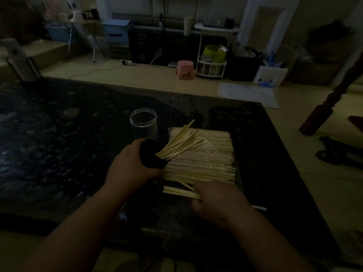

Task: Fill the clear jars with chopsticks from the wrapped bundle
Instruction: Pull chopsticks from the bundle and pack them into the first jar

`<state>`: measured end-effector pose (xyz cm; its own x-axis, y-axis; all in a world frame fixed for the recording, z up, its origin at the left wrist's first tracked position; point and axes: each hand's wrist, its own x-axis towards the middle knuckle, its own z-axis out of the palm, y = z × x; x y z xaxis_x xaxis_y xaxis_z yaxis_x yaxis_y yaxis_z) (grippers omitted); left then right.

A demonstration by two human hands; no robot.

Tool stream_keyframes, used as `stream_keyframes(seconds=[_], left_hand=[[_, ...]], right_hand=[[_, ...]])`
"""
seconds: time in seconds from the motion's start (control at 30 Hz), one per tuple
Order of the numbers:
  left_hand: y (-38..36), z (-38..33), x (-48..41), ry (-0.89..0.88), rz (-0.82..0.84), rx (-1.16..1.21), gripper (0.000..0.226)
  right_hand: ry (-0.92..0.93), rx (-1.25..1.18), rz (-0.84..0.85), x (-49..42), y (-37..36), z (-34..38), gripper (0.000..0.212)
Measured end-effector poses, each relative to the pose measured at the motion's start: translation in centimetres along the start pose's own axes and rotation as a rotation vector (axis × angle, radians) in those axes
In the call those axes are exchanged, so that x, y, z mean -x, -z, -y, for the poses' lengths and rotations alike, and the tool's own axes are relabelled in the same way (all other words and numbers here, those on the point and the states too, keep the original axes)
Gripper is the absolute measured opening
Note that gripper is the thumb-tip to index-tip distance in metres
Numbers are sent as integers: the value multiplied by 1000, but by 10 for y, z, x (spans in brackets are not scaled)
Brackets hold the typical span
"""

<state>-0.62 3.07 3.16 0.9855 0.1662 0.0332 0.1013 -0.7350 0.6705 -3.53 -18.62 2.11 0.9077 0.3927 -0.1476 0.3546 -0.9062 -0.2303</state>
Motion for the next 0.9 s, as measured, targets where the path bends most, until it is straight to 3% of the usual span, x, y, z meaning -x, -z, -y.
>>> stream_keyframes(seconds=[0.23,0.53,0.7,0.83,0.9], left_hand=[[-1,2,0,0,-16,-12,84],[-10,8,0,-21,18,-73,85],[-12,13,-2,-18,44,-130,97],[-13,17,-6,-6,65,-169,95],[-13,19,-7,-5,77,-180,95]], right_hand=[[40,31,-12,12,18,-2,26],[108,157,-605,5,28,-12,21],[103,16,-680,2,26,-10,24],[66,-48,-748,-7,19,-15,11],[-22,-242,-795,-8,23,-16,13]])
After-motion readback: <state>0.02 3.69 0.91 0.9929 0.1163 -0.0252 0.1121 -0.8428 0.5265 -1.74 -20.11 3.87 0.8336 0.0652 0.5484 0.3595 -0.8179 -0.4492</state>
